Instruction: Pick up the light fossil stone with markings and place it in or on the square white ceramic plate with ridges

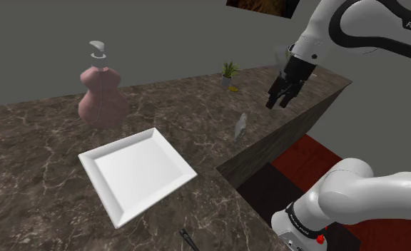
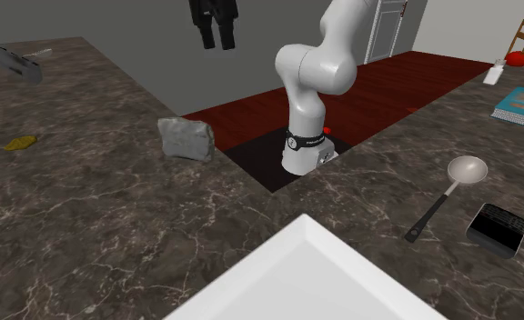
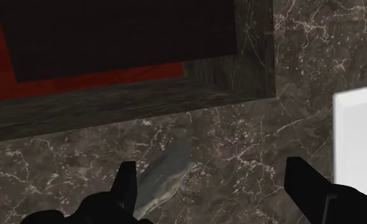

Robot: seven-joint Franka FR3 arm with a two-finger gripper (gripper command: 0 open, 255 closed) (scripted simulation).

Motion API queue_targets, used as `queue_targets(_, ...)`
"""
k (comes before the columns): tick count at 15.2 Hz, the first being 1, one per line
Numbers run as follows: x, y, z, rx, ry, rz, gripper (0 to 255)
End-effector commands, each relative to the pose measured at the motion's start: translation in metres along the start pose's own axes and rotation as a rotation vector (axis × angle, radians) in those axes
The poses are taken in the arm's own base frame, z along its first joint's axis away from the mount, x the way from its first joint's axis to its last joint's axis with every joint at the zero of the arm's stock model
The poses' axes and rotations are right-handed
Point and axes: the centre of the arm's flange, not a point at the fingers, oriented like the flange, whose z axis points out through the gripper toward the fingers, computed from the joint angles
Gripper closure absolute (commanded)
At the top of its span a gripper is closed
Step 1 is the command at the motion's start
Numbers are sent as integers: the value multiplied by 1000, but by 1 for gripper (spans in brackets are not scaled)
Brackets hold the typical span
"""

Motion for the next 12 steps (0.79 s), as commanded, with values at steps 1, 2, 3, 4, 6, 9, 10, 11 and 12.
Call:
queue_targets(1,0,0,0,0,0,0,0)
queue_targets(2,7,-3,11,-9,9,72,0)
queue_targets(3,13,-5,21,-19,17,144,0)
queue_targets(4,21,-6,31,-28,26,216,0)
queue_targets(6,35,-7,52,-46,43,361,0)
queue_targets(9,58,-4,83,-74,69,577,0)
queue_targets(10,65,-2,93,-84,78,649,0)
queue_targets(11,72,1,103,-93,86,721,0)
queue_targets(12,80,5,113,-102,95,793,0)
